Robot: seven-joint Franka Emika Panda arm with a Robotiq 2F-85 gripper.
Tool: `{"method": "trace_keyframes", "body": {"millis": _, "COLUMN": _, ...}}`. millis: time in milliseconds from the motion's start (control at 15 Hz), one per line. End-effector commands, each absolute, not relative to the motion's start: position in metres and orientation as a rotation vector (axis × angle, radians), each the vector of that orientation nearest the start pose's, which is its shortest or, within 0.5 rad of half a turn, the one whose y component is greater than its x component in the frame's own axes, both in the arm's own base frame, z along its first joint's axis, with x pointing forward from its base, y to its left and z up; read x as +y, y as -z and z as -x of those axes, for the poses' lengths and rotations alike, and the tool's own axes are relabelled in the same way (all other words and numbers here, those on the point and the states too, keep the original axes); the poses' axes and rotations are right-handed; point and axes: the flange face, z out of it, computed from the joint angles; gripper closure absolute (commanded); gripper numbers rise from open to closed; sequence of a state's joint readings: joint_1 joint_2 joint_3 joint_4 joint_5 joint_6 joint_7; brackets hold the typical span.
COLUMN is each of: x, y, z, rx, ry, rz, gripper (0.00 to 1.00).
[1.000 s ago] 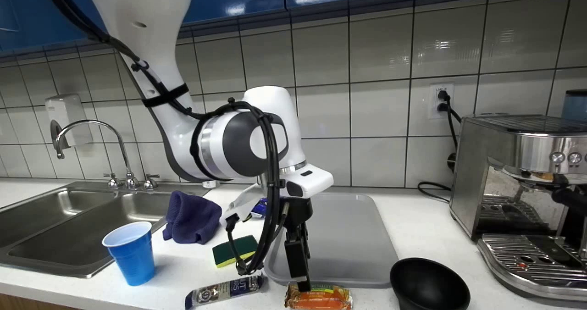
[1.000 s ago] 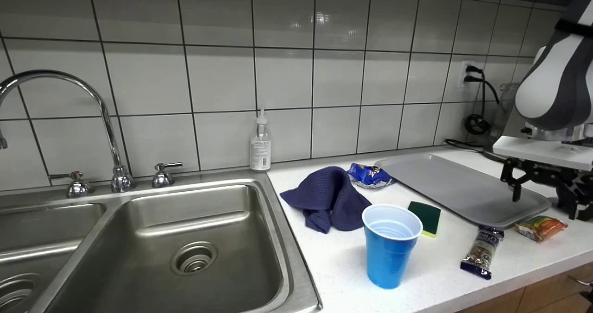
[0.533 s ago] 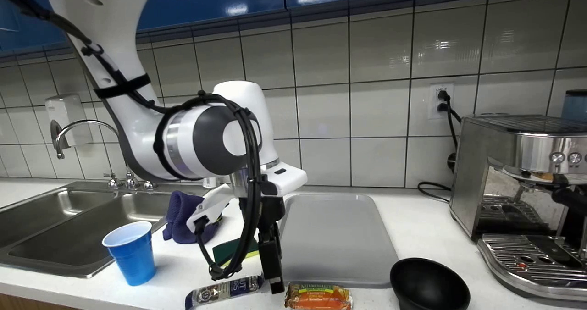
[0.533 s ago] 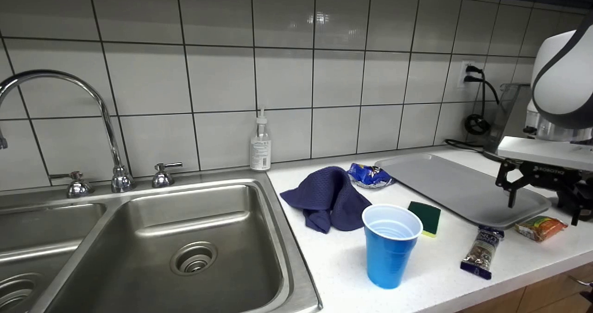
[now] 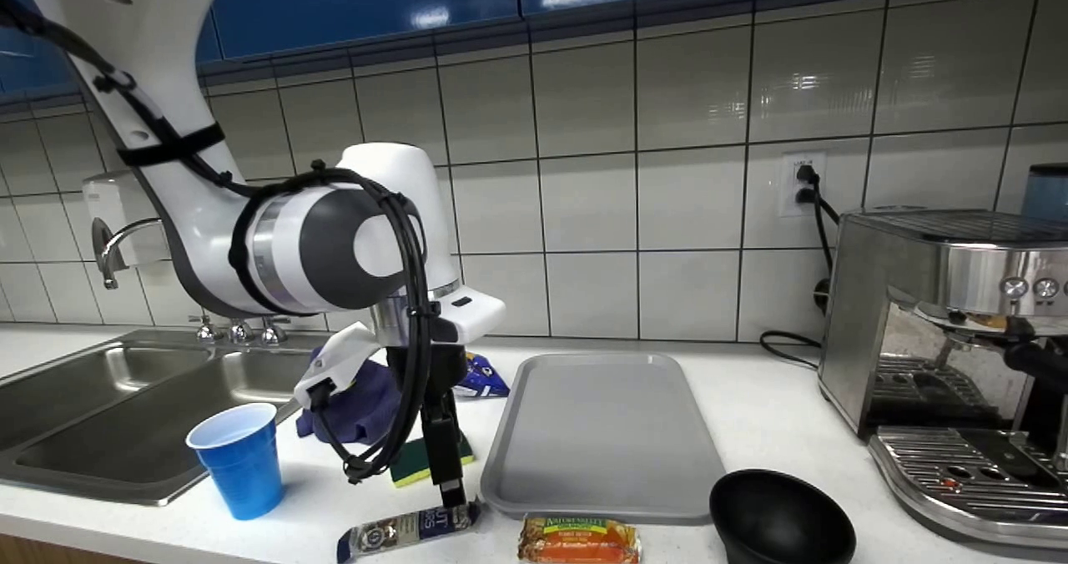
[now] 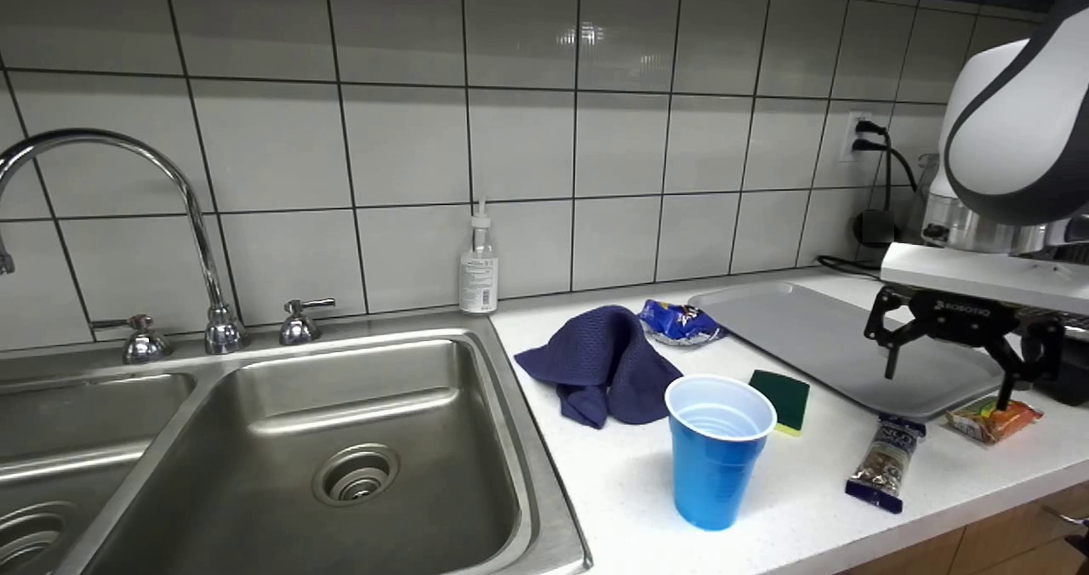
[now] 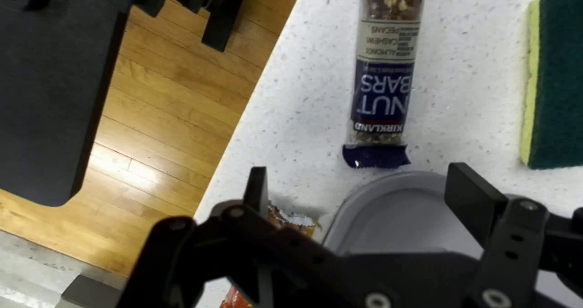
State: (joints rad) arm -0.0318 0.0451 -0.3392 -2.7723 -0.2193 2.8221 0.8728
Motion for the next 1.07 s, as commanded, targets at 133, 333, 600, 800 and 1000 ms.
{"method": "trace_keyframes", "body": {"millis": 133, "x": -0.124, "y": -0.201, "z": -0.366, "rx": 1.55, "ry": 0.04, "rz": 2.812, "gripper": 0.0}}
{"method": "trace_keyframes", "body": {"millis": 333, "x": -0.126, "y": -0.201, "z": -0.366, "rx": 1.548, "ry": 0.04, "rz": 2.813, "gripper": 0.0}}
{"method": "trace_keyframes", "body": {"millis": 600, "x": -0.126, "y": -0.201, "z": -0.366, "rx": 1.548, "ry": 0.04, "rz": 2.814, "gripper": 0.0}}
{"method": "trace_keyframes", "body": {"millis": 800, "x": -0.122, "y": -0.2, "z": -0.366, "rx": 1.544, "ry": 0.033, "rz": 2.811, "gripper": 0.0}}
{"method": "trace_keyframes", "body": {"millis": 1000, "x": -0.109, "y": -0.193, "z": -0.367, "rx": 1.515, "ry": 0.006, "rz": 2.822, "gripper": 0.0}}
